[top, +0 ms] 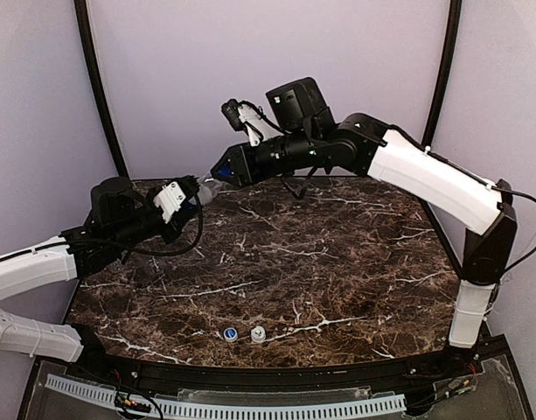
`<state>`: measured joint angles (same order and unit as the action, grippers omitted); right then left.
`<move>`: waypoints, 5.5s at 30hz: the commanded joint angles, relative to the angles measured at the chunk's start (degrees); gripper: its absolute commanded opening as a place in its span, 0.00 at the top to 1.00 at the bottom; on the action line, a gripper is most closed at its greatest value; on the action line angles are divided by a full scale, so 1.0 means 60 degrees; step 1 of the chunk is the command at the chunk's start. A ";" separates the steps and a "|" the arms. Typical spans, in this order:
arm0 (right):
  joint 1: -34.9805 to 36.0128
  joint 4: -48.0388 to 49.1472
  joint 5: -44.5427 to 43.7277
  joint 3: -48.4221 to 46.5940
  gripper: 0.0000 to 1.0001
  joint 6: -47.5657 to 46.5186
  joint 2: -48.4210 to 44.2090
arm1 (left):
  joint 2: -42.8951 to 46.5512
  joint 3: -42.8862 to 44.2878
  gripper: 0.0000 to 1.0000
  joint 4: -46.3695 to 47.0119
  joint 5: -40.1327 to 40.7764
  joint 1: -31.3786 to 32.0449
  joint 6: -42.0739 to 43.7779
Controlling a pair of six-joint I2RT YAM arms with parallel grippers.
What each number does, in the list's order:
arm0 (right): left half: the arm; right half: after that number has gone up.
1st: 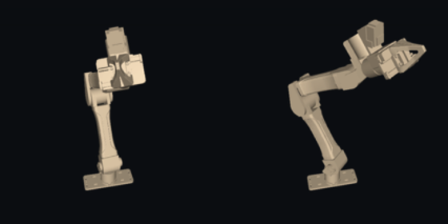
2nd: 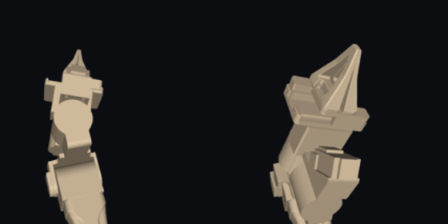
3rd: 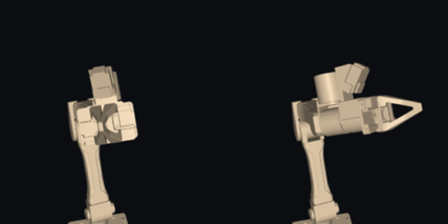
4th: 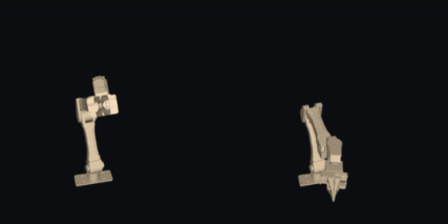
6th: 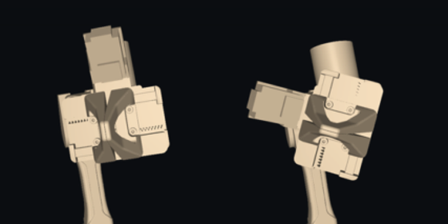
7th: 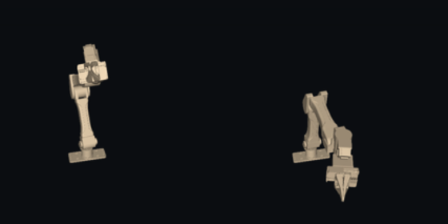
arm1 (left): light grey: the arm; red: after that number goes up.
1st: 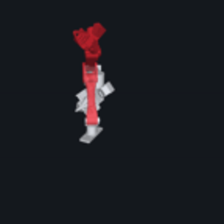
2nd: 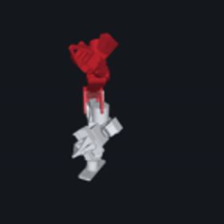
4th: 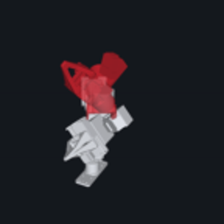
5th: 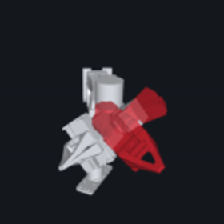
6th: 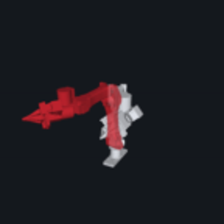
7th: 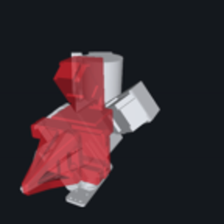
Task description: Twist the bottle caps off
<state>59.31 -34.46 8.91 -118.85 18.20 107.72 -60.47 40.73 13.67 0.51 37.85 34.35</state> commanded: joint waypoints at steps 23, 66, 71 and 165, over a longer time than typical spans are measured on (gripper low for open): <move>0.2159 -0.2545 0.0822 0.2652 1.00 -1.3299 -0.0975 | 0.0212 0.0707 0.73 -0.5171 -0.7309 0.0055 0.0480; 0.0315 0.2330 0.0211 0.2359 0.28 0.0005 -0.1328 | 0.0194 -0.0505 0.74 0.0104 -0.0503 0.0110 -0.0718; 0.0339 0.2323 -0.0034 0.2332 0.52 -0.0005 -0.1095 | 0.0185 -0.0504 0.74 0.0115 -0.0555 0.0118 -0.0661; 0.0570 -0.0942 -0.0853 -0.0085 0.67 -0.0561 0.0027 | 0.0205 -0.1085 0.81 0.0740 -0.0782 0.0211 -0.0246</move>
<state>62.24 -39.33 3.25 -117.10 14.57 106.80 -59.24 34.54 16.53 -4.56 38.85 32.58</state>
